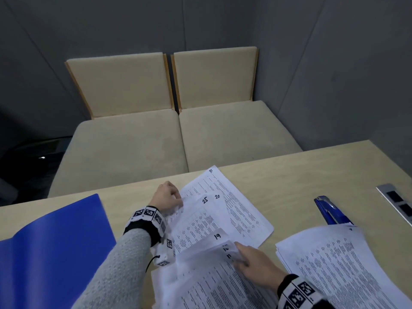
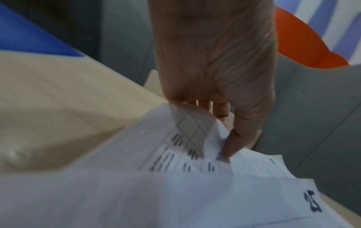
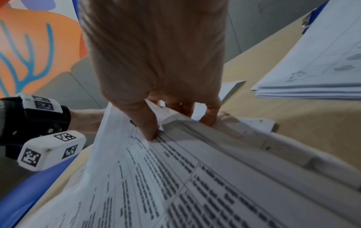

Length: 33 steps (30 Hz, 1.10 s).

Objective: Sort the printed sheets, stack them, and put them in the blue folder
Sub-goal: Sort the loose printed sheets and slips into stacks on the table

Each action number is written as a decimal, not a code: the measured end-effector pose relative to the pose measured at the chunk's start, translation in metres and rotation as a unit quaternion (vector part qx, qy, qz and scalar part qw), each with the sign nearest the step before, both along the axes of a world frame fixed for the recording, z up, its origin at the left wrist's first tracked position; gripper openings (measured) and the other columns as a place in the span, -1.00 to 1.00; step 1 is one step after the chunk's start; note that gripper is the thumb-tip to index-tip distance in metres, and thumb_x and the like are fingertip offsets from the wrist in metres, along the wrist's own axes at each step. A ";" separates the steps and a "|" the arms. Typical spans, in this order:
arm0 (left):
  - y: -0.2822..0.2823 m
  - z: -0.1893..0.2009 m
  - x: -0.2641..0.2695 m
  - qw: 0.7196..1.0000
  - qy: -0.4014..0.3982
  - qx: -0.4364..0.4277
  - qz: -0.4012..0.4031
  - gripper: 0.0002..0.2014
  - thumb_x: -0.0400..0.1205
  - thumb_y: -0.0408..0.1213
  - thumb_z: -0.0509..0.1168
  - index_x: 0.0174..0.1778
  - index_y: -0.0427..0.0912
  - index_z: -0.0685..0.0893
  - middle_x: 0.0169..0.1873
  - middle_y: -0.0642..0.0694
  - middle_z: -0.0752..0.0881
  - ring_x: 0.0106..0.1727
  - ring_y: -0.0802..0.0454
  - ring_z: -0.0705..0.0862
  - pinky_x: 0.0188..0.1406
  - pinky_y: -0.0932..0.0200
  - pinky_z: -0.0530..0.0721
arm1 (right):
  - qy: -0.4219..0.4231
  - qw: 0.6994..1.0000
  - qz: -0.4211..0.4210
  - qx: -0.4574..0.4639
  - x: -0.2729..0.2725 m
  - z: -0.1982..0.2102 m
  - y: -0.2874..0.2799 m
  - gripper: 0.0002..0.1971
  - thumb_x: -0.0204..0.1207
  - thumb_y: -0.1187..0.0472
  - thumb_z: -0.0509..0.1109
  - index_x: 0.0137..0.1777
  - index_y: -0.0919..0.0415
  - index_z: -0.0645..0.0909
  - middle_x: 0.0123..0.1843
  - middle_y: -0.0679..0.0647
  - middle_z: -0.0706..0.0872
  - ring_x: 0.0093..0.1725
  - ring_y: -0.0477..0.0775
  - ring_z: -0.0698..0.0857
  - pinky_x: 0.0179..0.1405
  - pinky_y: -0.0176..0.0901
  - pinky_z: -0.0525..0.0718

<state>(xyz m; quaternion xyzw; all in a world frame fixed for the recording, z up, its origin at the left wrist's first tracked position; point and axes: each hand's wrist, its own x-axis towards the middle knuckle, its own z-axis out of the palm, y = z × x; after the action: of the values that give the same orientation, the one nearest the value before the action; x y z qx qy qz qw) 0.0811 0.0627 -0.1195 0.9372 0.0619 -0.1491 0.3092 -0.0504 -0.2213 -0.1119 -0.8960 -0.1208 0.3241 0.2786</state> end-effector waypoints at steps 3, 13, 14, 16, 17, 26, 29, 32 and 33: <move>-0.007 0.002 -0.001 0.999 0.007 -0.034 0.035 -0.83 0.33 -0.43 0.45 -0.52 -0.15 0.65 -0.40 -0.06 0.68 -0.37 0.01 0.63 -0.48 0.27 0.61 | 0.004 1.000 0.004 -0.008 0.000 -0.004 0.000 -0.68 0.49 0.04 0.14 0.23 0.01 0.44 0.06 0.10 0.71 0.05 0.13 0.65 0.06 0.03 0.63; -0.015 0.009 -0.027 0.992 -0.119 0.000 0.035 -0.91 0.38 -0.35 0.41 -0.43 -0.14 0.68 -0.33 -0.02 0.70 -0.24 -0.01 0.60 -0.34 0.25 0.46 | 0.015 1.000 -0.013 0.006 -0.002 0.002 0.002 -0.59 0.61 0.16 0.18 0.45 0.18 0.37 0.31 0.24 0.63 0.31 0.22 0.58 0.30 0.06 0.53; -0.016 0.013 -0.033 0.987 -0.161 0.026 0.011 -0.92 0.41 -0.35 0.41 -0.40 -0.15 0.70 -0.34 -0.02 0.72 -0.25 -0.01 0.60 -0.29 0.19 0.52 | 0.017 1.000 -0.019 0.014 -0.001 0.004 0.003 -0.58 0.63 0.19 0.18 0.47 0.25 0.35 0.35 0.28 0.60 0.35 0.25 0.56 0.34 0.07 0.51; -0.018 0.023 -0.050 0.966 -0.251 0.058 -0.033 -0.93 0.47 -0.36 0.45 -0.33 -0.17 0.75 -0.33 -0.03 0.74 -0.28 0.04 0.56 -0.26 0.11 0.59 | 0.012 0.999 -0.029 0.027 -0.002 0.007 0.004 -0.58 0.64 0.20 0.18 0.48 0.28 0.33 0.28 0.26 0.64 0.28 0.19 0.62 0.28 0.02 0.55; -0.018 0.029 -0.058 0.956 -0.284 0.056 -0.040 -0.95 0.48 -0.36 0.47 -0.29 -0.18 0.76 -0.31 -0.02 0.74 -0.30 0.08 0.55 -0.30 0.13 0.58 | 0.012 0.999 -0.035 0.034 -0.003 0.007 0.005 -0.56 0.64 0.18 0.18 0.50 0.24 0.32 0.13 0.16 0.69 0.11 0.07 0.68 0.14 -0.07 0.59; -0.008 0.129 -0.107 0.923 -0.372 -0.089 0.053 -0.96 0.45 -0.29 0.53 -0.24 -0.12 0.80 -0.28 0.08 0.68 -0.24 0.22 0.64 -0.21 0.45 0.54 | 0.003 0.992 -0.076 0.101 -0.015 0.009 0.003 -0.57 0.62 0.22 0.24 0.49 0.07 0.38 0.35 -0.04 0.62 0.29 -0.02 0.61 0.25 -0.21 0.54; -0.002 0.173 -0.120 0.908 -0.407 -0.097 0.021 -0.95 0.48 -0.30 0.50 -0.19 -0.17 0.79 -0.24 0.03 0.69 -0.18 0.21 0.65 -0.15 0.26 0.63 | 0.007 0.990 -0.085 0.114 -0.020 0.006 -0.002 -0.51 0.62 0.15 0.26 0.53 0.13 0.31 0.52 -0.03 0.45 0.42 0.00 0.51 0.42 -0.11 0.47; 0.001 0.211 -0.129 0.878 -0.475 -0.049 -0.025 -0.95 0.53 -0.39 0.45 -0.12 -0.25 0.77 -0.20 -0.05 0.72 -0.16 0.10 0.69 -0.12 0.08 0.69 | 0.019 0.975 -0.129 0.181 -0.028 0.011 -0.005 -0.53 0.60 0.08 0.29 0.50 0.06 0.36 0.50 -0.07 0.49 0.42 -0.11 0.50 0.37 -0.16 0.52; 0.001 0.223 -0.131 0.865 -0.500 -0.036 -0.031 -0.92 0.54 -0.42 0.44 -0.07 -0.28 0.75 -0.19 -0.07 0.73 -0.15 0.08 0.70 -0.11 0.03 0.70 | 0.015 0.967 -0.141 0.214 -0.031 0.016 -0.005 -0.65 0.62 0.15 0.29 0.40 -0.01 0.46 0.37 -0.12 0.61 0.33 -0.17 0.58 0.24 -0.28 0.58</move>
<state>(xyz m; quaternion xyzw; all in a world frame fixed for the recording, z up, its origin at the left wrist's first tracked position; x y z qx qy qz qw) -0.0502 0.0635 0.1032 0.8757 -0.1357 0.3281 0.3272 -0.0813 -0.2263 -0.0959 -0.8184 -0.0558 0.2621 0.5084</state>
